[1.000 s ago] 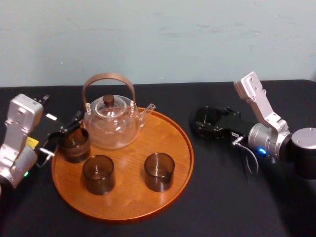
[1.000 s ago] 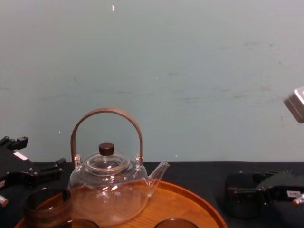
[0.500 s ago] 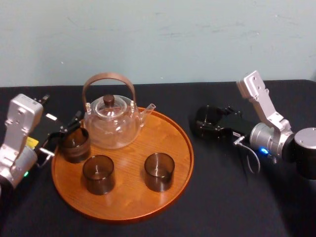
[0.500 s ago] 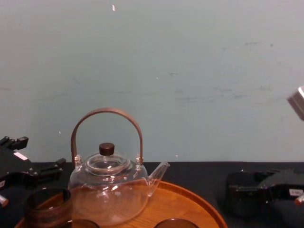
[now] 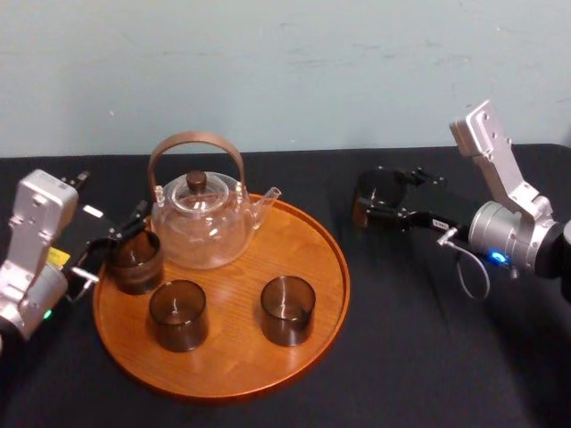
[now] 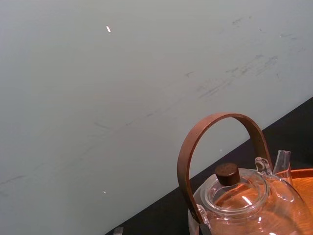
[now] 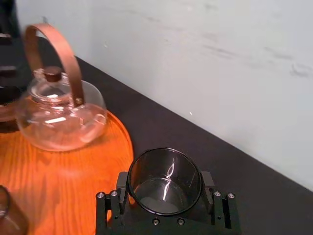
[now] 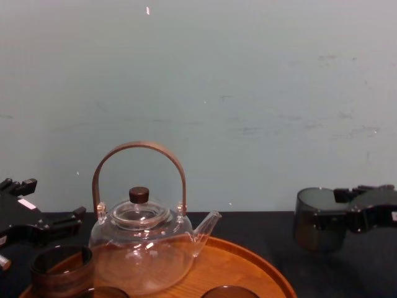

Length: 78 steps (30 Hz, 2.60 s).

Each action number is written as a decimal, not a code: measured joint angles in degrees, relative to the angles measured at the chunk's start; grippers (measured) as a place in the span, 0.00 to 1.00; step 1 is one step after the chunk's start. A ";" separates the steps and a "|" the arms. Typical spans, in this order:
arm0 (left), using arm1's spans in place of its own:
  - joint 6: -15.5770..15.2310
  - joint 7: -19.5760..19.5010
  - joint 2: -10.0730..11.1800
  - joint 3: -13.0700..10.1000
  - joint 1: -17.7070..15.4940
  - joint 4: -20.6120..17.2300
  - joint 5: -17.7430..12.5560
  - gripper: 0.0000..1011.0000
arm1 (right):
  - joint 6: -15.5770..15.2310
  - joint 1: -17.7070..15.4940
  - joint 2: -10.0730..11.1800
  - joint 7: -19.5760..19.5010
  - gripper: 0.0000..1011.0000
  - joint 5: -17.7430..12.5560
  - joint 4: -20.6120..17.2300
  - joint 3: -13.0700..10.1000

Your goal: Pick up the glass from the table and place it on the tray.

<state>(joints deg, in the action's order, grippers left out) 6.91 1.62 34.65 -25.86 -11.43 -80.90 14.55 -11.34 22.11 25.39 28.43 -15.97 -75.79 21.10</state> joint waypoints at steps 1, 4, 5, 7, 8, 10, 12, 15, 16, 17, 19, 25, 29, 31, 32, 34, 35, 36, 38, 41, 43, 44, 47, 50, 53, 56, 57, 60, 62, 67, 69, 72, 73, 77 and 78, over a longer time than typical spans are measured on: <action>0.00 0.00 0.00 0.00 0.00 0.00 0.00 0.99 | -0.01 -0.18 0.40 0.35 0.89 -0.22 -1.03 0.17; 0.00 0.00 0.00 0.00 0.00 0.00 0.00 0.99 | -0.01 -0.36 0.87 0.84 0.89 -0.52 -2.17 0.54; 0.00 0.00 0.00 0.00 0.00 0.00 0.00 0.99 | -0.02 -0.40 1.01 1.04 0.89 -0.61 -2.52 0.72; 0.00 0.00 0.00 0.00 0.00 0.00 0.00 0.99 | 0.02 -0.48 1.37 1.56 0.90 -0.90 -3.42 1.30; 0.00 0.00 0.00 0.00 0.00 0.00 0.00 0.99 | 0.08 -0.49 1.53 1.89 0.89 -1.04 -3.81 1.76; 0.00 0.00 0.00 0.00 0.00 0.00 0.00 0.99 | 0.18 -0.47 1.62 2.21 0.89 -1.19 -4.06 2.20; 0.00 0.00 0.00 0.00 0.00 0.00 0.00 0.99 | 0.42 -0.31 1.69 2.67 0.89 -1.37 -4.29 2.93; 0.00 0.00 0.00 0.00 0.00 0.00 0.00 0.99 | 0.79 0.07 1.61 3.18 0.89 -1.49 -4.33 3.98; 0.00 0.00 0.00 0.00 0.00 0.00 0.00 0.99 | 0.89 0.18 1.56 3.29 0.89 -1.51 -4.31 4.24; 0.00 0.00 0.00 0.00 0.00 0.00 0.00 0.99 | 0.99 0.30 1.50 3.38 0.90 -1.51 -4.25 4.52; 0.00 0.00 0.00 0.00 0.00 0.00 0.00 0.99 | 1.30 0.71 1.25 3.57 0.90 -1.50 -3.95 5.29; 0.00 0.00 0.00 0.00 0.00 0.00 0.00 0.99 | 2.52 1.82 0.26 3.95 0.89 -1.34 -2.35 7.13; 0.00 0.00 0.00 0.00 0.00 0.00 0.00 0.99 | 3.40 2.40 -0.43 3.97 0.89 -1.02 -1.05 7.95; 0.00 0.00 0.00 0.00 0.00 0.00 0.00 0.99 | 3.92 2.64 -0.84 3.90 0.90 -0.73 -0.19 8.38; 0.00 0.00 0.00 0.00 0.00 0.00 0.00 0.99 | 4.11 2.73 -0.98 3.87 0.90 -0.60 0.14 8.52; 0.00 0.00 0.00 0.00 0.00 0.00 0.00 0.99 | 4.51 2.92 -1.24 3.85 0.89 -0.39 0.81 8.82; 0.00 0.00 0.00 0.00 0.00 0.00 0.00 0.99 | 4.86 3.11 -1.50 3.86 0.89 -0.20 1.41 9.08; 0.00 0.00 0.00 0.00 0.00 0.00 0.00 0.99 | 5.00 3.18 -1.60 3.88 0.89 -0.14 1.70 9.19; 0.00 0.00 0.00 0.00 0.00 0.00 0.00 0.99 | 5.64 3.40 -1.99 3.99 0.89 0.08 2.70 9.53; 0.00 0.00 0.00 0.00 0.00 0.00 0.00 0.99 | 6.70 3.63 -2.50 4.44 0.90 0.18 3.86 9.82; 0.00 0.00 0.00 0.00 0.00 0.00 0.00 0.99 | 7.30 3.78 -2.78 4.69 0.89 0.19 4.56 9.94; 0.00 0.00 0.00 0.00 0.00 0.00 0.00 0.99 | 7.88 3.95 -3.10 4.96 0.90 0.18 5.27 10.04; 0.00 0.00 0.00 0.00 0.00 0.00 0.00 0.99 | 8.66 4.14 -3.49 5.34 0.89 0.09 6.10 10.15; 0.00 0.00 0.00 0.00 0.00 0.00 0.00 0.99 | 9.77 4.47 -4.14 5.86 0.89 -0.04 7.48 10.40; 0.00 0.00 0.00 0.00 0.00 0.00 0.00 0.99 | 10.31 4.67 -4.49 6.10 0.90 -0.07 8.14 10.55; 0.00 0.00 0.00 0.00 0.00 0.00 0.00 0.99 | 10.82 5.00 -4.99 6.26 0.89 -0.05 9.22 10.78; 0.00 0.00 0.00 0.00 0.00 0.00 0.00 0.99 | 10.89 5.07 -5.11 6.26 0.89 -0.03 9.44 10.83; 0.00 0.00 0.00 0.00 0.00 0.00 0.00 0.99 | 11.18 5.40 -5.54 6.26 0.90 0.10 10.48 10.97; 0.00 0.00 0.00 0.00 0.00 0.00 0.00 0.99 | 11.27 5.52 -5.71 6.24 0.89 0.22 10.97 11.04; 0.00 0.00 0.00 0.00 0.00 0.00 0.00 0.99 | 11.44 5.77 -6.13 6.17 0.89 0.63 12.33 11.17; 0.00 0.00 0.00 0.00 0.00 0.00 0.00 0.99 | 11.49 5.86 -6.29 6.15 0.89 0.84 12.81 11.22; 0.00 0.00 0.00 0.00 0.00 0.00 0.00 0.99 | 11.54 5.94 -6.46 6.14 0.90 0.97 13.28 11.25; 0.00 0.00 0.00 0.00 0.00 0.00 0.00 0.99 | 11.55 5.99 -6.57 6.10 0.90 1.08 13.56 11.26; 0.00 0.00 0.00 0.00 0.00 0.00 0.00 0.99 | 11.55 6.03 -6.76 5.99 0.90 1.37 14.06 11.29; 0.00 0.00 0.00 0.00 0.00 0.00 0.00 0.99 | 11.55 6.03 -6.78 5.97 0.89 1.43 14.14 11.29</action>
<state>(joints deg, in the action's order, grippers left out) 6.91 1.62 34.65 -25.86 -11.43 -80.90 14.55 0.22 28.14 18.60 34.40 -14.54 -61.65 32.39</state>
